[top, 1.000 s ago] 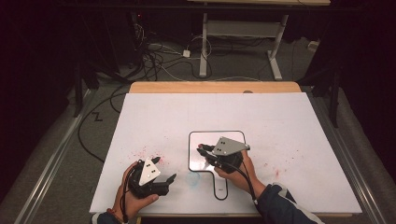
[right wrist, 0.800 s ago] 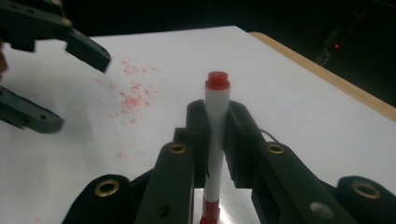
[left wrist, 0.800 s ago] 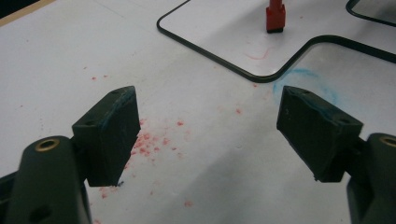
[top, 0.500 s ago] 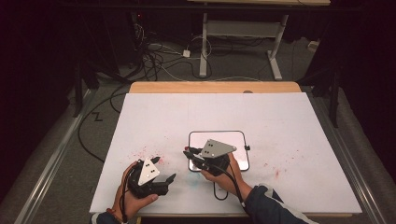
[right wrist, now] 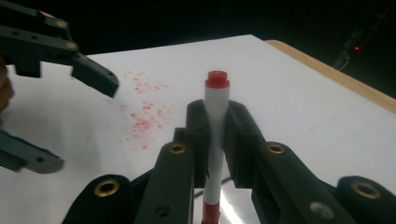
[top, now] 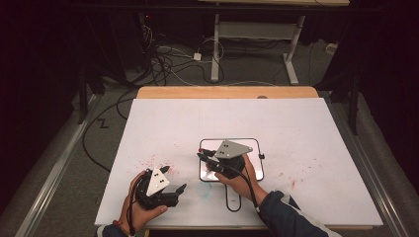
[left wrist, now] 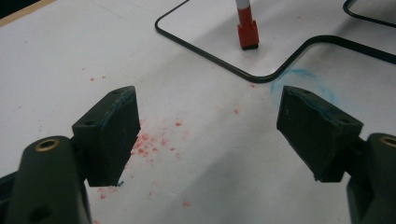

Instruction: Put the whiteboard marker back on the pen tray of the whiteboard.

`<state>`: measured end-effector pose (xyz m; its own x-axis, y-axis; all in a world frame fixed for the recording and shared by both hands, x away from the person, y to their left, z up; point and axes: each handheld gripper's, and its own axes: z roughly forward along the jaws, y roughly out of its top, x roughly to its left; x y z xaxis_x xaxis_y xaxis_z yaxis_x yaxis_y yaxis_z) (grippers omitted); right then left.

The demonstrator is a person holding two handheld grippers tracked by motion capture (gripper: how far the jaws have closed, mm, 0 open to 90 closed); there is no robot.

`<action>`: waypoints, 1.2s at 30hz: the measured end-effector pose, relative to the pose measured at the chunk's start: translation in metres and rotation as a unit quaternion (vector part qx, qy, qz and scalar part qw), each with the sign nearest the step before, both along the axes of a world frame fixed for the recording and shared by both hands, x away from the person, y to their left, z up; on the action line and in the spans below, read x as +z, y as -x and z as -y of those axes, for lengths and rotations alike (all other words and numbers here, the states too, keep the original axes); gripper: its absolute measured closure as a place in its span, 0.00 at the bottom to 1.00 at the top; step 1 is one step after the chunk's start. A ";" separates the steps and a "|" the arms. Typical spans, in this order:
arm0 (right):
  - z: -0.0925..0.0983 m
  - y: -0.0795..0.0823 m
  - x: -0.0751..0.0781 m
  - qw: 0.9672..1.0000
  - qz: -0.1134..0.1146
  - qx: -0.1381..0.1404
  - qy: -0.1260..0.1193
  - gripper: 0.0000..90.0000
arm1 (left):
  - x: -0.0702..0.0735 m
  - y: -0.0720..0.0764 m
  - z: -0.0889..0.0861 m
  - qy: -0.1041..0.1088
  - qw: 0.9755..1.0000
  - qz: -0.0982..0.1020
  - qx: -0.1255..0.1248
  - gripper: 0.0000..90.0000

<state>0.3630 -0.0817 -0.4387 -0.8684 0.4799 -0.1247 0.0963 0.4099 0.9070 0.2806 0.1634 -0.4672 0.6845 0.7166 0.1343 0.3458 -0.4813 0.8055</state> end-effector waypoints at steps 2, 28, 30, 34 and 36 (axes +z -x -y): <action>-0.005 0.004 0.000 1.000 -0.011 0.017 -0.007 0.91 | 0.000 0.000 0.000 0.001 1.000 0.000 -0.001 0.23; 0.001 0.018 -0.001 1.000 -0.005 0.017 -0.001 0.91 | 0.000 0.000 0.001 0.001 1.000 -0.002 -0.001 0.23; 0.000 0.019 -0.002 1.000 -0.010 0.023 -0.008 0.91 | 0.000 0.000 0.001 0.001 1.000 -0.002 -0.001 0.23; 0.002 0.018 0.000 1.000 -0.003 0.016 0.003 0.91 | 0.000 0.000 0.001 0.000 1.000 -0.002 -0.002 0.23; 0.006 0.016 0.001 1.000 -0.003 0.009 0.006 0.91 | -0.001 0.000 0.001 -0.001 1.000 -0.002 -0.001 0.23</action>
